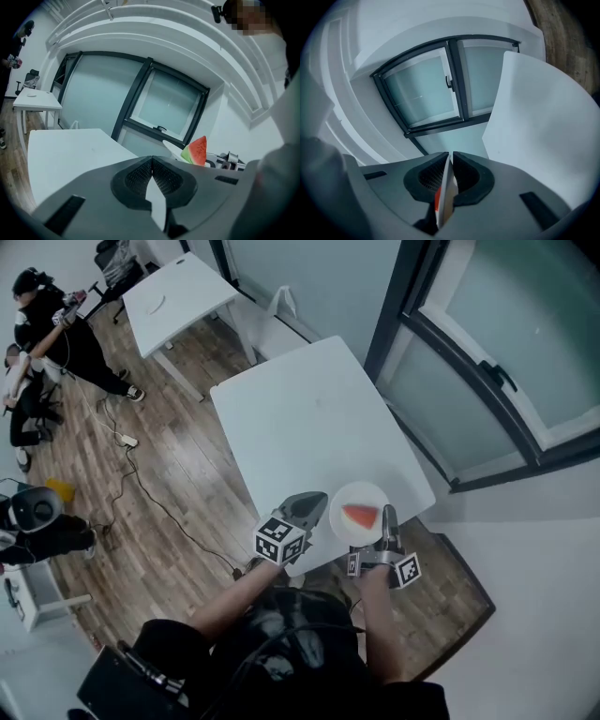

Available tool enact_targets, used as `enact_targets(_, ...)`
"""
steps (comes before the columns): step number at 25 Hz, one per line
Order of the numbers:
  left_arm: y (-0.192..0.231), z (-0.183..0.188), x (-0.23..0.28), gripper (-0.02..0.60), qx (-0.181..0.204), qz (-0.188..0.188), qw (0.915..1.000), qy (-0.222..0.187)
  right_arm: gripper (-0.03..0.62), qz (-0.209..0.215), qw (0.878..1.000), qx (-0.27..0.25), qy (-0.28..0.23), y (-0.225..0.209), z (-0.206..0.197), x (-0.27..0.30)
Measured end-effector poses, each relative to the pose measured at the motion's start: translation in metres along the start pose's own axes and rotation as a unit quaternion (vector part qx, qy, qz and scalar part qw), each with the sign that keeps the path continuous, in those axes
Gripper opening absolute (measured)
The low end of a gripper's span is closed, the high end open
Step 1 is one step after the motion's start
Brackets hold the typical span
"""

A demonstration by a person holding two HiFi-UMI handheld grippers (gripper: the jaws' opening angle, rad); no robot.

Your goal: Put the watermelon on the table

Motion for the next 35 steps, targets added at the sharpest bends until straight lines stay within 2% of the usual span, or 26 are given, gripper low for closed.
enact_targets(4, 0.012, -0.001, 0.039, 0.003, -0.001, 0.001, 1.0, 0.0, 0.034, -0.01, 1.0, -0.023, 0.006, -0.01, 0.022, 0.036)
enact_targets(8, 0.019, -0.014, 0.068, 0.003, 0.005, -0.045, 0.9989, -0.011, 0.034, -0.014, 0.999, -0.044, -0.021, -0.039, 0.045, 0.059)
enact_targets(12, 0.041, -0.042, 0.094, 0.003, -0.003, -0.048, 0.9985, 0.024, 0.034, -0.028, 0.995, -0.057, -0.072, -0.085, 0.077, 0.08)
enact_targets(15, 0.053, -0.053, 0.106, 0.003, -0.004, -0.058, 0.9972, 0.046, 0.035, -0.057, 0.99, -0.057, -0.12, -0.12, 0.103, 0.086)
enact_targets(18, 0.063, -0.058, 0.114, 0.003, -0.016, -0.066, 0.9962, 0.054, 0.034, -0.069, 0.981, -0.085, -0.16, -0.146, 0.13, 0.092)
enact_targets(24, 0.071, -0.053, 0.137, 0.003, -0.024, -0.081, 0.9956, 0.041, 0.034, -0.114, 0.969, -0.099, -0.195, -0.176, 0.146, 0.111)
enact_targets(27, 0.066, -0.041, 0.142, 0.003, -0.04, -0.092, 0.9947, 0.023, 0.035, -0.131, 0.964, -0.128, -0.195, -0.177, 0.149, 0.124)
enact_targets(29, 0.065, -0.035, 0.14, 0.003, -0.041, -0.096, 0.9944, 0.017, 0.035, -0.152, 0.958, -0.151, -0.19, -0.179, 0.149, 0.13)
enact_targets(32, 0.067, -0.031, 0.137, 0.003, -0.04, -0.096, 0.9945, 0.012, 0.034, -0.208, 0.945, -0.167, -0.191, -0.187, 0.15, 0.132)
enact_targets(35, 0.07, -0.029, 0.134, 0.003, -0.044, -0.09, 0.9949, 0.009, 0.035, -0.278, 0.914, -0.243, -0.17, -0.189, 0.152, 0.129)
Point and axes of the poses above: the fingertips, and each gripper's own axes: x forward along the fingers, y to its left, z out of its top, the point moved 3 cm from there along -x, backward along the fingers, and after that the axes turned 10 degrees about -y, right-handed, at the moved point
